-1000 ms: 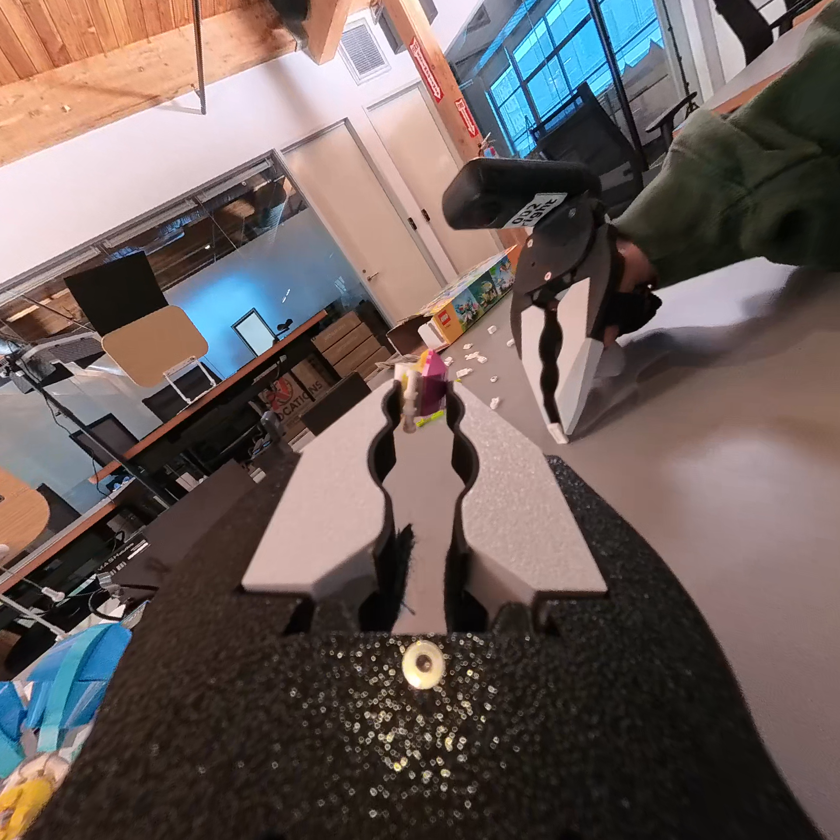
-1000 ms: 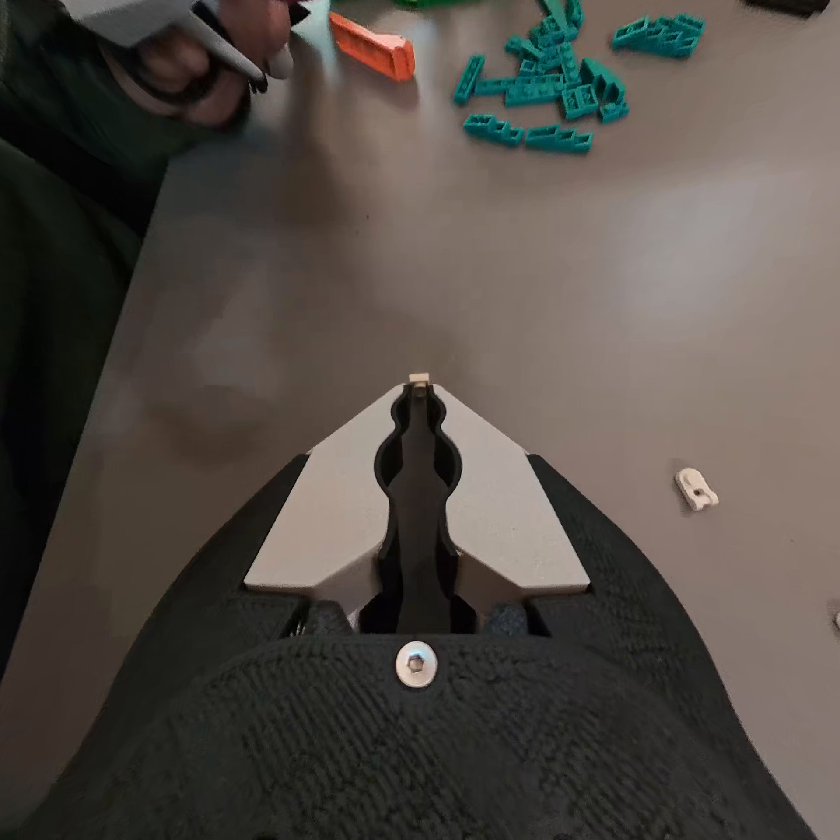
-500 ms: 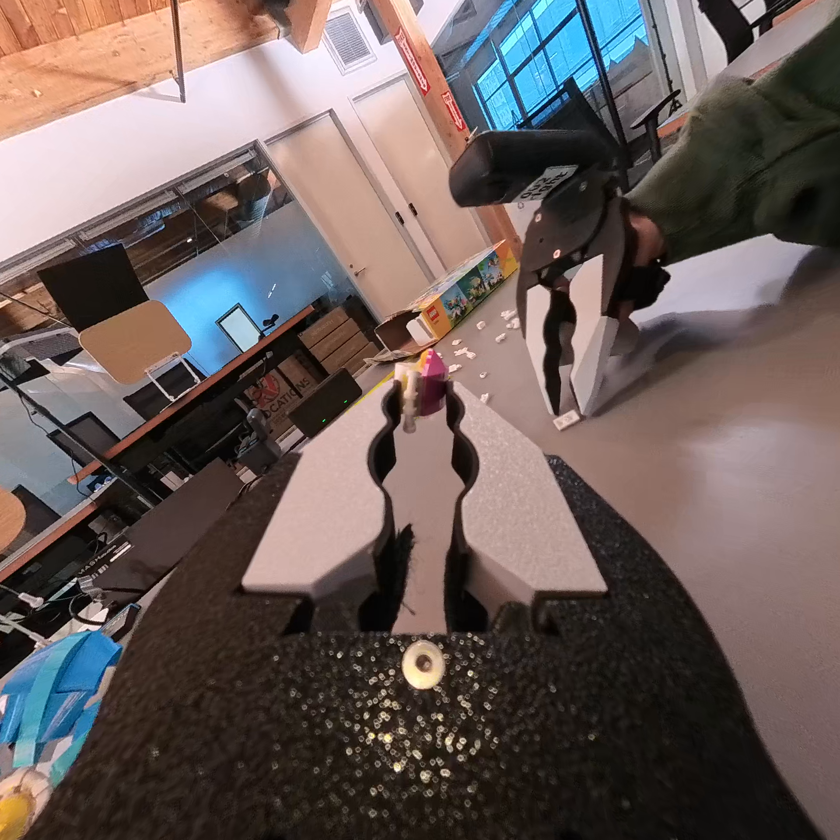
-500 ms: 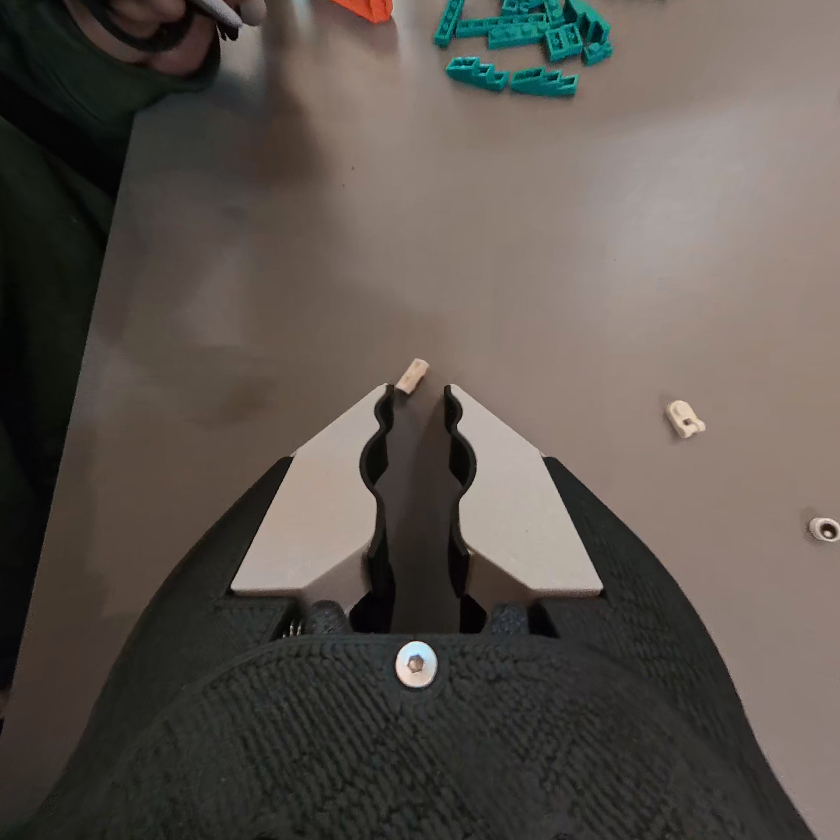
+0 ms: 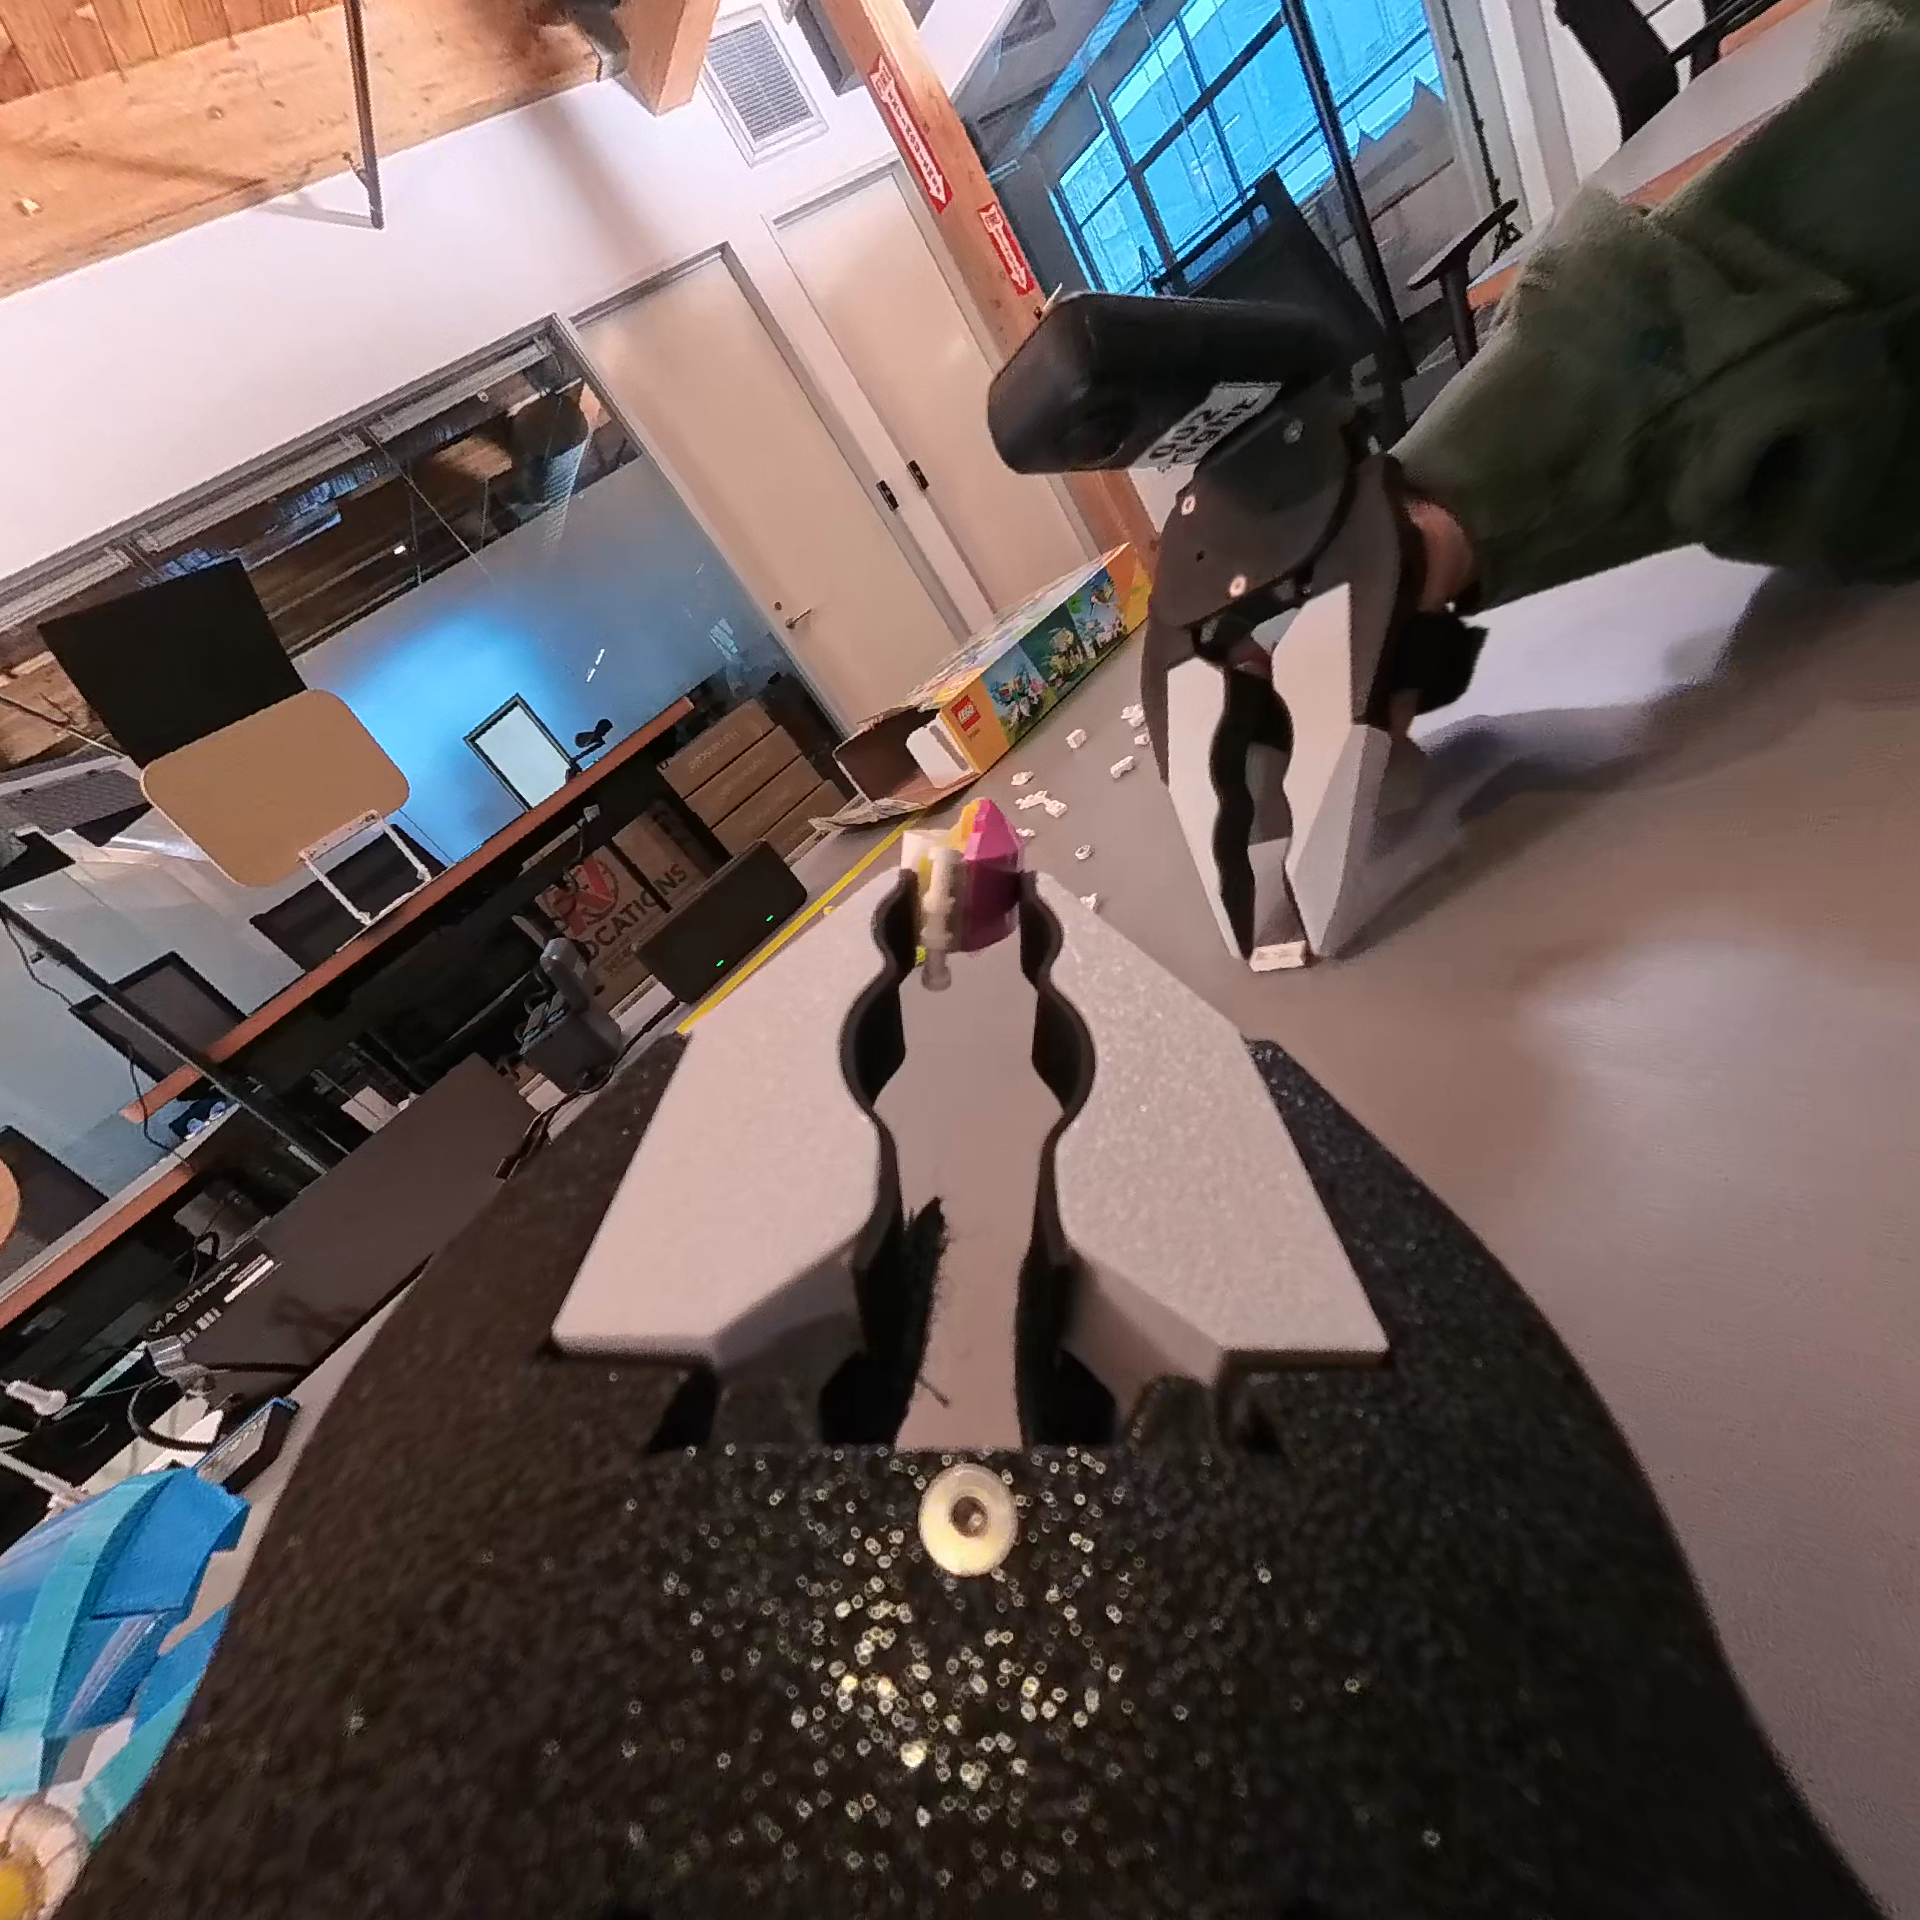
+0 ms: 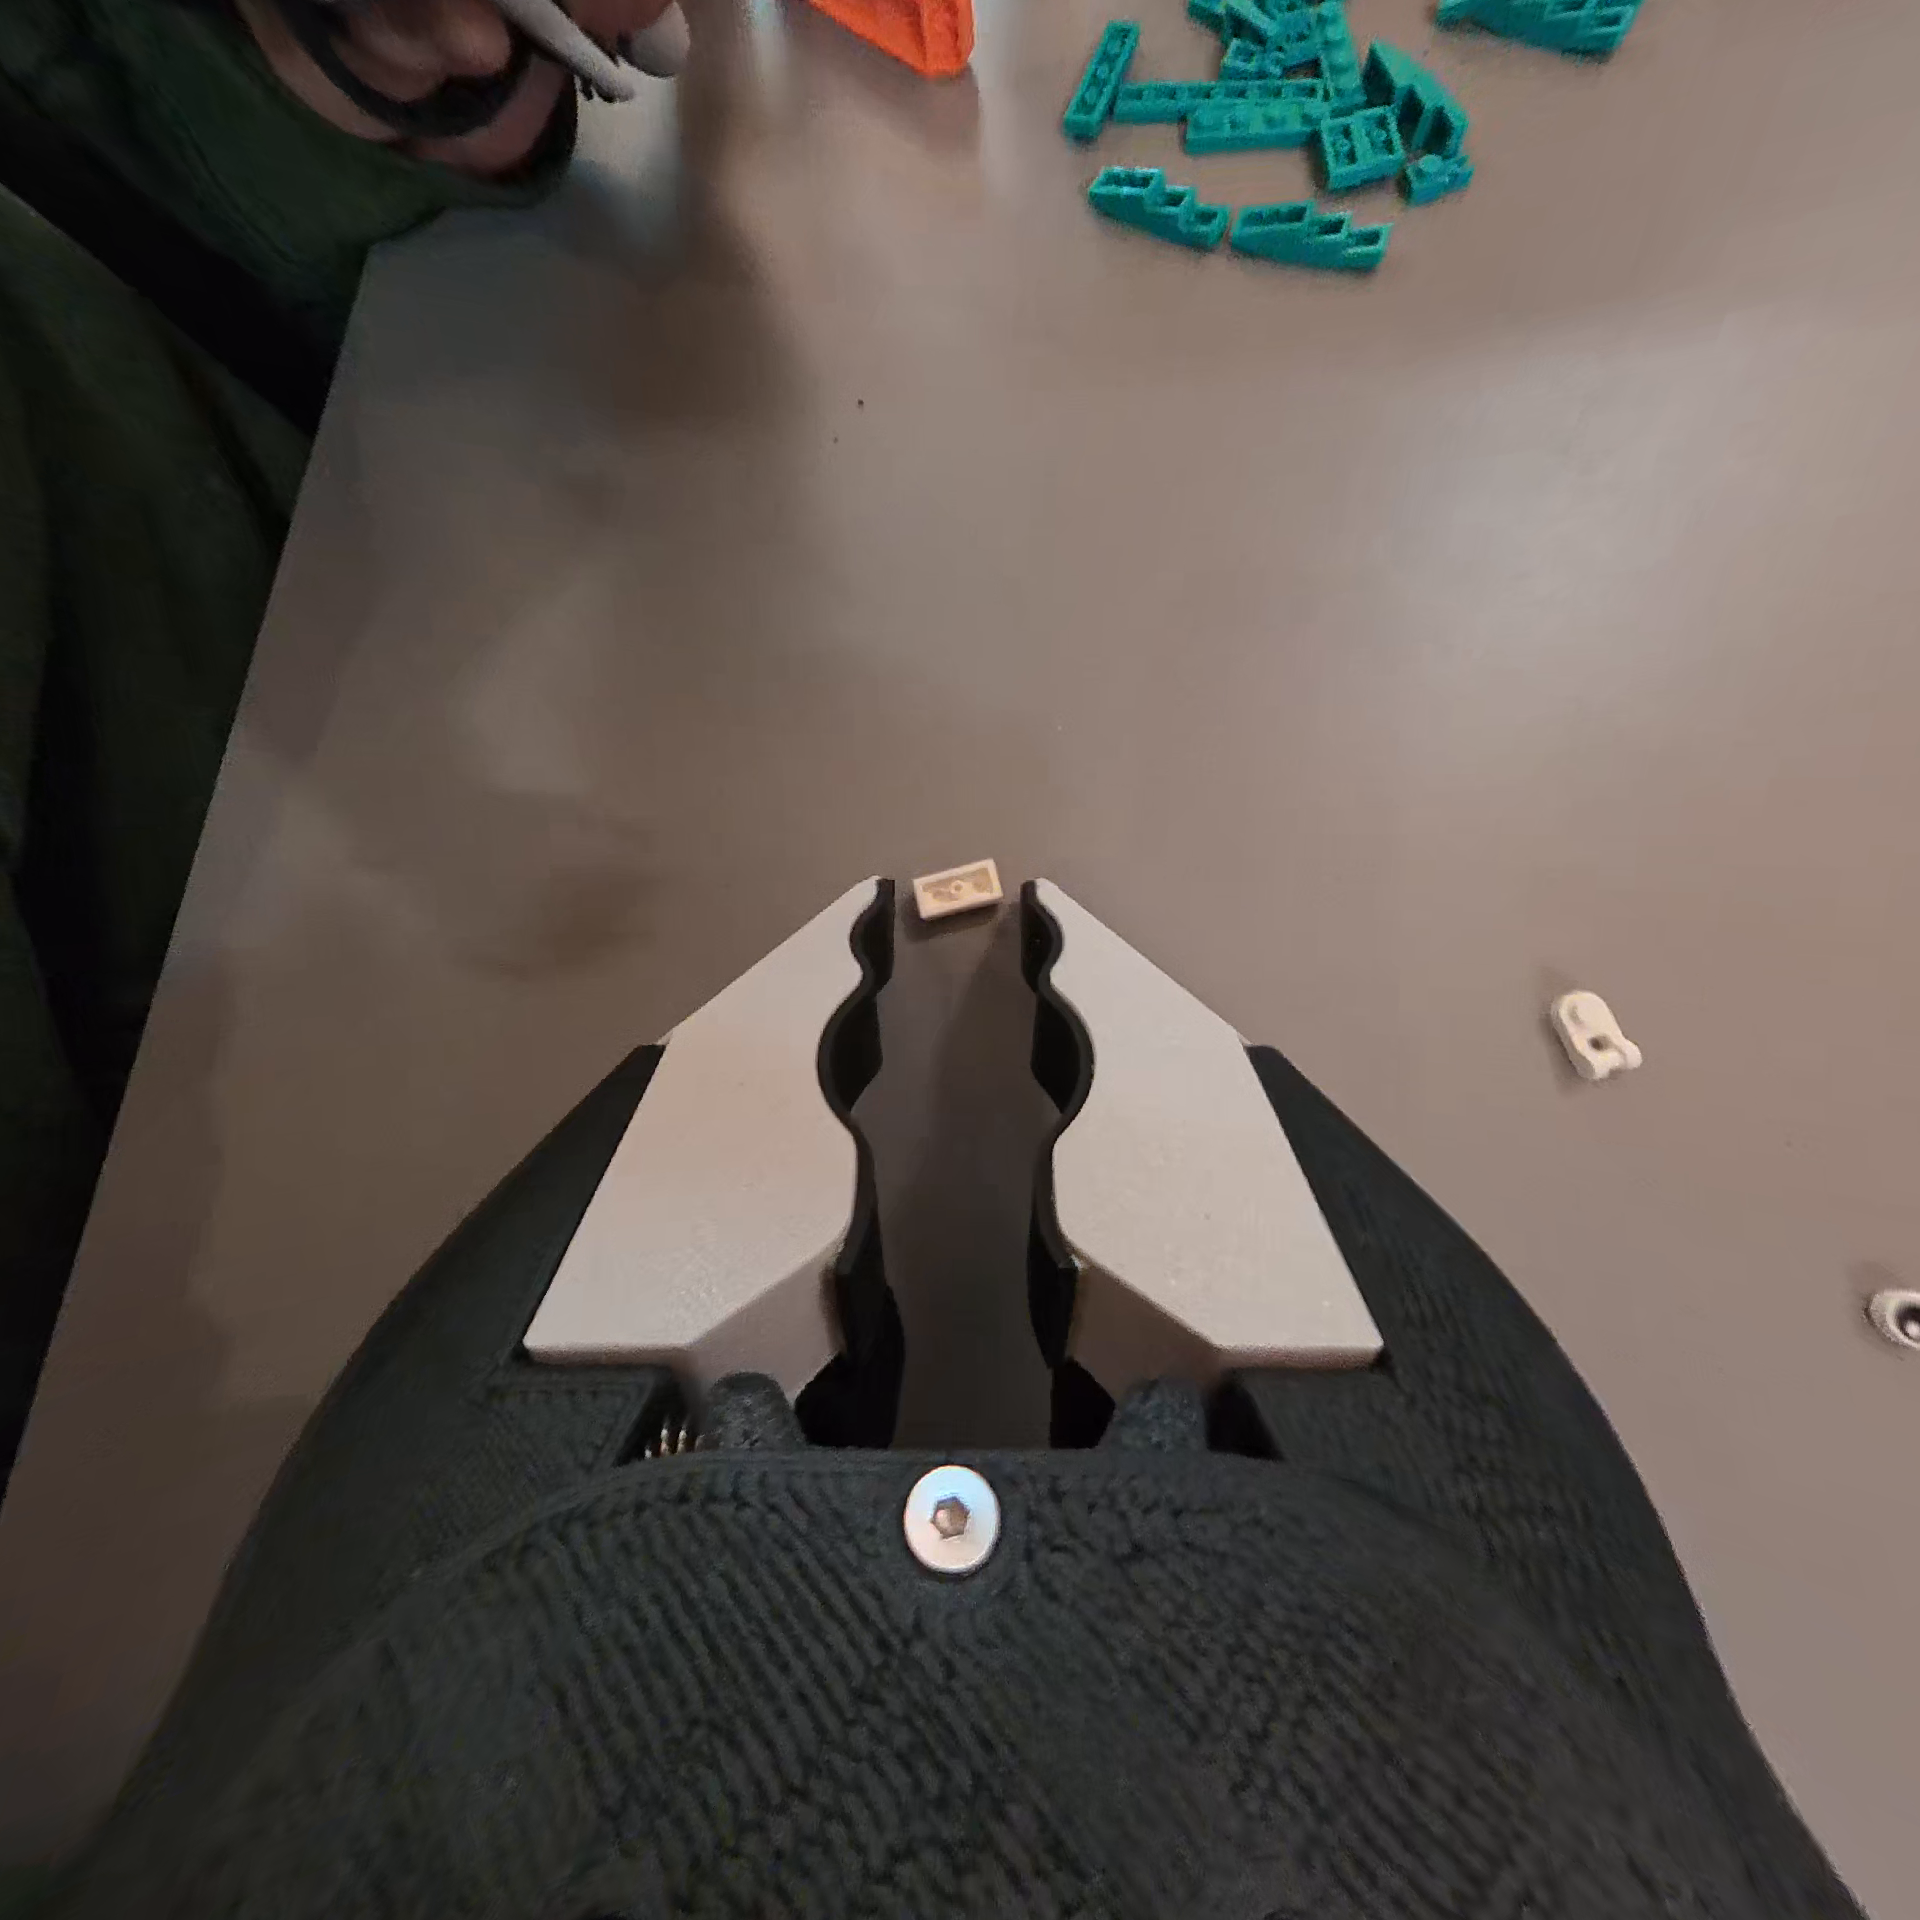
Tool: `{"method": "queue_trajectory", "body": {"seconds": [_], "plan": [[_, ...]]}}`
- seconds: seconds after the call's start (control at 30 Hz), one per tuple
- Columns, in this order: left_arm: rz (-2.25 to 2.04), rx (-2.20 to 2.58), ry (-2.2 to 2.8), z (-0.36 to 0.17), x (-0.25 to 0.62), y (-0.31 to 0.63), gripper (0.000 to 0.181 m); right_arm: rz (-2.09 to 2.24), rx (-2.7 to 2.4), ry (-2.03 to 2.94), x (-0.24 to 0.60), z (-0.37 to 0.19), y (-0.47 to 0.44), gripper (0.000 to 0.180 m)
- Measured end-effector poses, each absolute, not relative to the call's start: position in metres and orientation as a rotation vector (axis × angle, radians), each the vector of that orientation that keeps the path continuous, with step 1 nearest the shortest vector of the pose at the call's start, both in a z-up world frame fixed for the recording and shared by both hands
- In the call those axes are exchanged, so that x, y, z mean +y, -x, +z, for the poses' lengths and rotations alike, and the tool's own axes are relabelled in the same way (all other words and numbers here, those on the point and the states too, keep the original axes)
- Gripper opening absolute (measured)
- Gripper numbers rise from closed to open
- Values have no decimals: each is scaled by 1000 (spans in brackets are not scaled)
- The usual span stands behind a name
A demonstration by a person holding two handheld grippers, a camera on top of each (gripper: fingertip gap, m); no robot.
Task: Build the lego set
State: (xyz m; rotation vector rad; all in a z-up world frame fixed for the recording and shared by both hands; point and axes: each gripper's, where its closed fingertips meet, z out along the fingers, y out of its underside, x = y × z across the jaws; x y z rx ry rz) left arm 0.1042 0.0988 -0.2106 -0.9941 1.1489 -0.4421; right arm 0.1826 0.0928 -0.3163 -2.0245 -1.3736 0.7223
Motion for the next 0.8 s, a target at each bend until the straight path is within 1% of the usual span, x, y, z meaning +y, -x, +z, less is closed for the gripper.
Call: {"method": "queue_trajectory", "body": {"seconds": [0.13, 0.23, 0.3, 0.4, 0.47, 0.63, 0.8], "plan": [[-445, 1158, 985, -211, 97, -105, 17, 733, -1385, 2016, 93, -317, -181, 15], [-448, 1179, 943, -210, 91, -107, 17, 774, -1385, 2016, 91, -310, -179, 15], [-403, 1228, 863, -211, 82, -111, 17, 873, -1357, 1949, 90, -283, -171, 15], [-269, 1342, 669, -217, 61, -119, 17, 1118, -1343, 1787, 77, -224, -155, 15], [-217, 1387, 589, -221, 50, -123, 17, 1201, -1408, 1738, 67, -202, -148, 15], [-236, 1395, 535, -219, 44, -123, 17, 1175, -1670, 1800, 52, -206, -138, 15], [-248, 1404, 501, -219, 38, -123, 17, 1181, -1793, 1860, 47, -215, -133, 15]]}}
